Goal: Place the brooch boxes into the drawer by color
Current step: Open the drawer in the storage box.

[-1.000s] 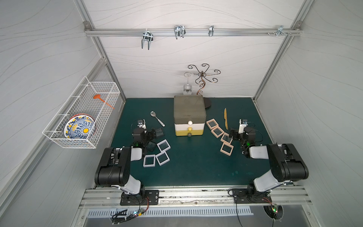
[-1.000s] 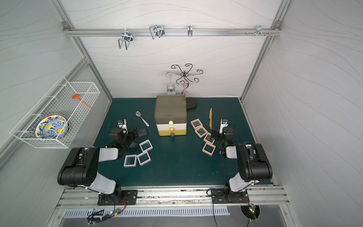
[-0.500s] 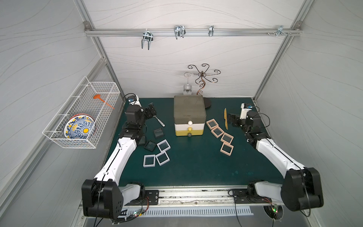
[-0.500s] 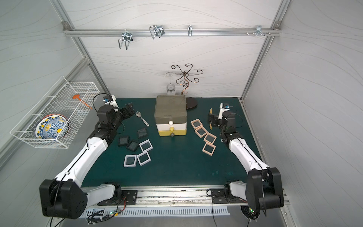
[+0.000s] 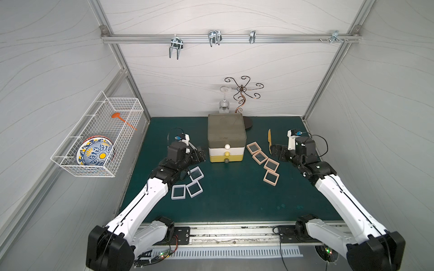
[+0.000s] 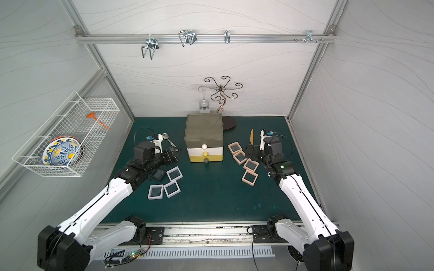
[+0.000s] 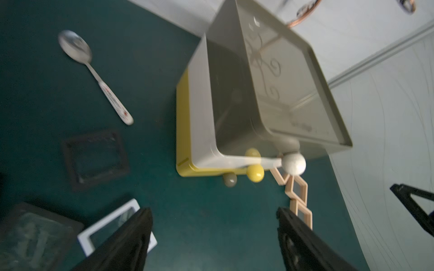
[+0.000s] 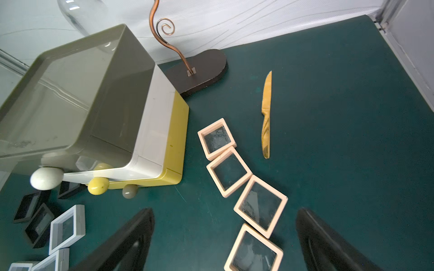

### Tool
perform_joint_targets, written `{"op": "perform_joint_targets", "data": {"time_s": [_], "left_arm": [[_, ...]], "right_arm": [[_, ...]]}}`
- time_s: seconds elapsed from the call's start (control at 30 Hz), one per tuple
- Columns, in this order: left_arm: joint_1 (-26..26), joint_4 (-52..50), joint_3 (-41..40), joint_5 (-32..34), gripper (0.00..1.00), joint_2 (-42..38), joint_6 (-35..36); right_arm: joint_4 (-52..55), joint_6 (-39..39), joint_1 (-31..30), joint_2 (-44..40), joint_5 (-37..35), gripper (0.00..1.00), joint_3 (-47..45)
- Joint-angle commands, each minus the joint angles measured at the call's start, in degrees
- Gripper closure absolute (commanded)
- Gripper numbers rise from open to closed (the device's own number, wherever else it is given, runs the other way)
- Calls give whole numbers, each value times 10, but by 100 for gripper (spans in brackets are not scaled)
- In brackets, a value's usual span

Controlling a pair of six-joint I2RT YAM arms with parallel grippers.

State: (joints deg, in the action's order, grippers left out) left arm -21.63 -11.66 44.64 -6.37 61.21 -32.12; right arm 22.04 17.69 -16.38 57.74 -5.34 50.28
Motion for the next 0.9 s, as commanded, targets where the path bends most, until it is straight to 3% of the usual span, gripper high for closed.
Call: {"op": "perform_joint_targets", "data": {"time_s": [0.0, 0.37, 0.67, 0.87], "left_arm": [[-49, 33, 10, -2, 13, 18, -22], [-169, -17, 108, 115, 15, 119, -18], [-195, -30, 214, 155, 16, 243, -48], [-196, -44, 258, 181, 21, 284, -47]], "right_arm": [[56, 10, 20, 0, -8, 1, 3], [50, 15, 73, 28, 73, 1, 12], [48, 16, 79, 41, 92, 1, 9], [40, 17, 86, 45, 107, 1, 3]]}}
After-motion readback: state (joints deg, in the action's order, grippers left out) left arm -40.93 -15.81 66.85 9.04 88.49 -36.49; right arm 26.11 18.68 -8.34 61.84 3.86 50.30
